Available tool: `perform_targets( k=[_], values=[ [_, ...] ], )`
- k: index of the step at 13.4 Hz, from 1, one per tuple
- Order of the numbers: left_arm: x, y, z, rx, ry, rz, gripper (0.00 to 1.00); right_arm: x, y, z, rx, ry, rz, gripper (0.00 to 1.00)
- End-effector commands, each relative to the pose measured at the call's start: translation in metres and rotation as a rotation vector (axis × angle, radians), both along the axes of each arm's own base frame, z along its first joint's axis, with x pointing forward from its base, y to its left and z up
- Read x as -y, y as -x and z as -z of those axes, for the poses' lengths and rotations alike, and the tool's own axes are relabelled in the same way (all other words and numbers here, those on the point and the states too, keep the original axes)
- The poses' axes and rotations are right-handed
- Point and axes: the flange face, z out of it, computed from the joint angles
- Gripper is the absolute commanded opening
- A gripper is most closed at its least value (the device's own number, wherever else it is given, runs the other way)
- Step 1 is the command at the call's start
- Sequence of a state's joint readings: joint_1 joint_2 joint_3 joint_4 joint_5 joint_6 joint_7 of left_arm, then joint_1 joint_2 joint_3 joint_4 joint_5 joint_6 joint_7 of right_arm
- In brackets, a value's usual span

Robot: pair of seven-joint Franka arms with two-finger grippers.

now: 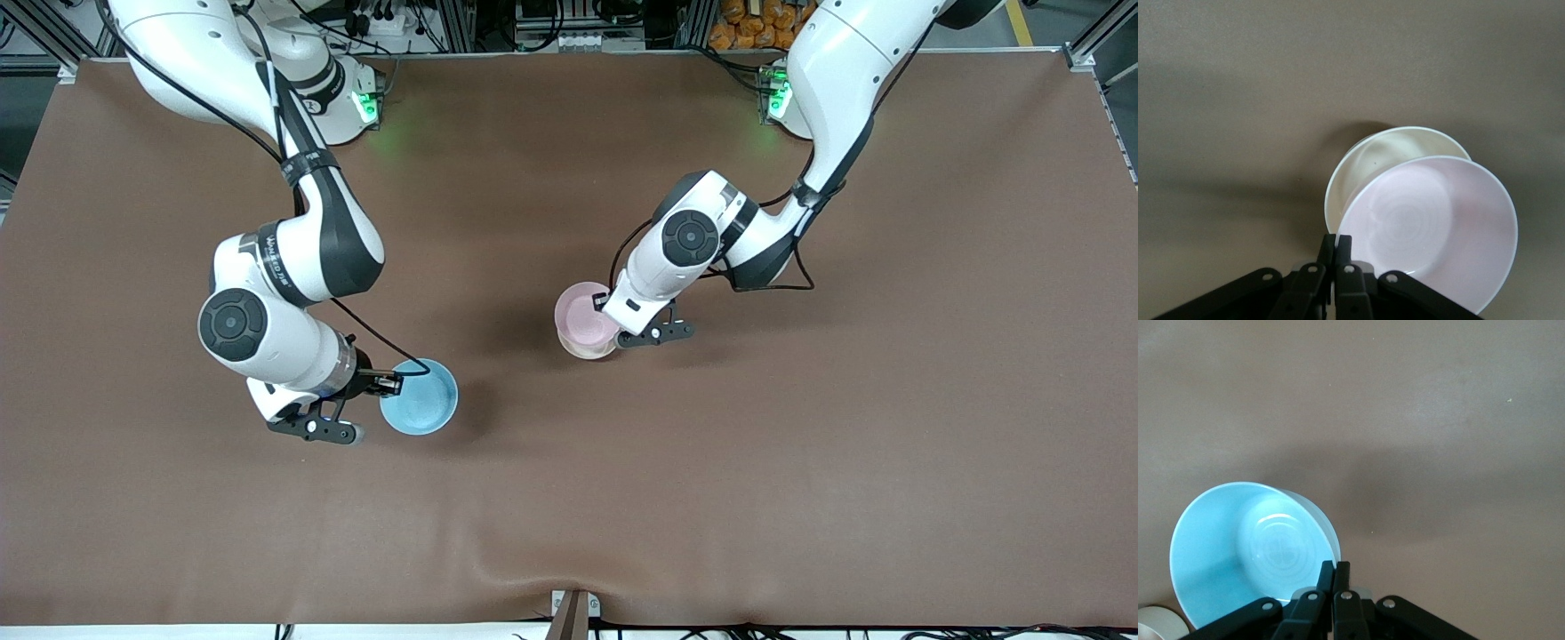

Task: Stack pink and blue bowls on white bowl
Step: 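Open the left gripper and withdraw while the right gripper lifts the blue bowl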

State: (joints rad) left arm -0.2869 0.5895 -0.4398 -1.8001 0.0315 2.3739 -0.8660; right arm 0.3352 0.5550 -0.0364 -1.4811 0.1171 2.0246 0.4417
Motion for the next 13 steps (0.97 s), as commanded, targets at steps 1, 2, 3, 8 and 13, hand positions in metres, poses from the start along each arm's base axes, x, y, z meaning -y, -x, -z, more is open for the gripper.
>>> perform_targets(
  k=[1, 2, 3, 8, 13],
  values=[
    [0.006, -0.003, 0.007, 0.015, -0.016, -0.012, 0.00, -0.007, 0.008, -0.007, -0.009, -0.012, 0.025, 0.00],
    [0.005, -0.004, 0.006, 0.014, -0.017, -0.024, 0.11, -0.007, 0.008, -0.007, -0.008, -0.012, 0.031, 0.00],
    [0.005, -0.004, 0.006, 0.013, -0.017, -0.027, 0.40, -0.007, 0.008, -0.007, -0.008, -0.012, 0.037, 0.00],
    [-0.082, -0.056, -0.148, 0.158, -0.071, -0.125, 1.00, -0.008, 0.009, -0.006, -0.012, -0.011, 0.036, 0.00],
    [-0.206, -0.090, -0.307, 0.200, -0.152, -0.108, 1.00, -0.013, 0.012, -0.007, -0.022, -0.009, 0.026, 0.00]
  ],
)
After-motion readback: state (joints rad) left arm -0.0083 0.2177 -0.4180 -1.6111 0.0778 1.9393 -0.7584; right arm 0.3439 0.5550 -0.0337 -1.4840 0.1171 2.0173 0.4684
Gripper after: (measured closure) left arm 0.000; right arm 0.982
